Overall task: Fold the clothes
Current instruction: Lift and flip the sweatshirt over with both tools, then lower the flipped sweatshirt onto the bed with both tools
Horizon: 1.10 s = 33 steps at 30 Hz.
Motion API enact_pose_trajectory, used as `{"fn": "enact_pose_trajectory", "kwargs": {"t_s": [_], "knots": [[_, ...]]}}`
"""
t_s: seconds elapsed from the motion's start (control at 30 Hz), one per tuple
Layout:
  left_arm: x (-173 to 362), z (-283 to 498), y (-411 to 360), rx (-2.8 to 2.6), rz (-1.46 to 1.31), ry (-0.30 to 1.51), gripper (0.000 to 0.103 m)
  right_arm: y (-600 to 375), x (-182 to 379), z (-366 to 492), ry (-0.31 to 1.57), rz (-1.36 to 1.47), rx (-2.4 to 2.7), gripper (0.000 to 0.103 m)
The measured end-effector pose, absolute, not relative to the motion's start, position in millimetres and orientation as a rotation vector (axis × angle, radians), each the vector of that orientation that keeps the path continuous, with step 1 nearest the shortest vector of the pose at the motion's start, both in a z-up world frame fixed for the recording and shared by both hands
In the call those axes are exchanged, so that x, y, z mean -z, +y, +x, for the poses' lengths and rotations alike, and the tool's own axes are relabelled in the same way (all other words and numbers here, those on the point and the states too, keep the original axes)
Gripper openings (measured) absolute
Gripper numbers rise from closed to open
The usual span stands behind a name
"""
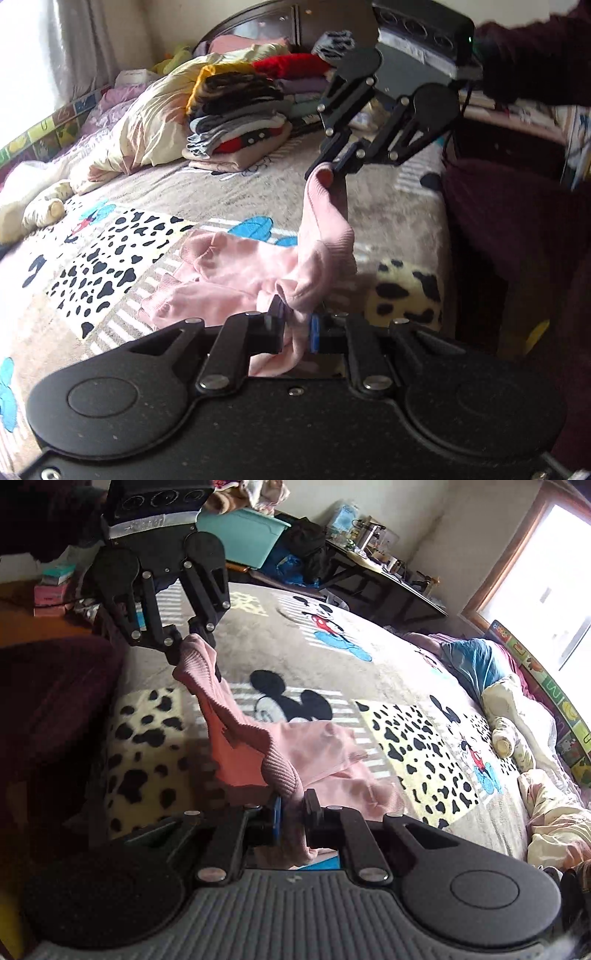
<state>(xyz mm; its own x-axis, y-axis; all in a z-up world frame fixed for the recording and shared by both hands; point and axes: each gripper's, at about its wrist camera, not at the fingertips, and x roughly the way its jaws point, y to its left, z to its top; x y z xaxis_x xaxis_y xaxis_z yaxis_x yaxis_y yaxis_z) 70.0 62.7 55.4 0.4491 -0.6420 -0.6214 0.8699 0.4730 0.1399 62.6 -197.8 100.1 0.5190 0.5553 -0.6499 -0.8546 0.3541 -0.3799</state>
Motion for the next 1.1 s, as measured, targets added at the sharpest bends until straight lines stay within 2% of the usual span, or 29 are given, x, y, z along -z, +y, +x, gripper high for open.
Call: {"fn": "enact_pose_trajectory", "kwargs": {"t_s": [0.1, 0.33, 0.63, 0.73, 0.77, 0.83, 0.87, 0.9, 1.0, 1.1], "knots": [[-62, 122, 73, 0.983, 0.324, 0.583, 0.011, -197, -109, 113, 0.503, -0.686, -0.955, 0.014], [-41, 219, 90, 0.933, 0.013, 0.688, 0.011, -196, -87, 218, 0.636, -0.462, -0.925, 0.014], [8, 284, 112, 0.826, -0.272, 0.814, 0.011, -203, -36, 307, 0.797, -0.187, -0.867, 0.014], [26, 290, 115, 0.75, -0.338, 0.868, 0.011, -214, -16, 322, 0.818, -0.035, -0.805, 0.02], [32, 291, 115, 0.731, -0.359, 0.885, 0.011, -221, -11, 325, 0.811, 0.035, -0.781, 0.025], [33, 286, 115, 0.68, -0.381, 0.86, 0.021, -236, -4, 327, 0.786, 0.175, -0.725, 0.034], [32, 282, 118, 0.646, -0.41, 0.843, 0.031, -246, -4, 324, 0.759, 0.231, -0.691, 0.042], [31, 278, 123, 0.599, -0.443, 0.817, 0.044, -257, -4, 319, 0.729, 0.278, -0.657, 0.044], [19, 259, 131, 0.473, -0.451, 0.722, 0.046, -280, -5, 297, 0.635, 0.364, -0.586, 0.046], [1, 226, 120, 0.463, -0.335, 0.536, 0.045, -280, -5, 259, 0.538, 0.31, -0.61, 0.044]]}}
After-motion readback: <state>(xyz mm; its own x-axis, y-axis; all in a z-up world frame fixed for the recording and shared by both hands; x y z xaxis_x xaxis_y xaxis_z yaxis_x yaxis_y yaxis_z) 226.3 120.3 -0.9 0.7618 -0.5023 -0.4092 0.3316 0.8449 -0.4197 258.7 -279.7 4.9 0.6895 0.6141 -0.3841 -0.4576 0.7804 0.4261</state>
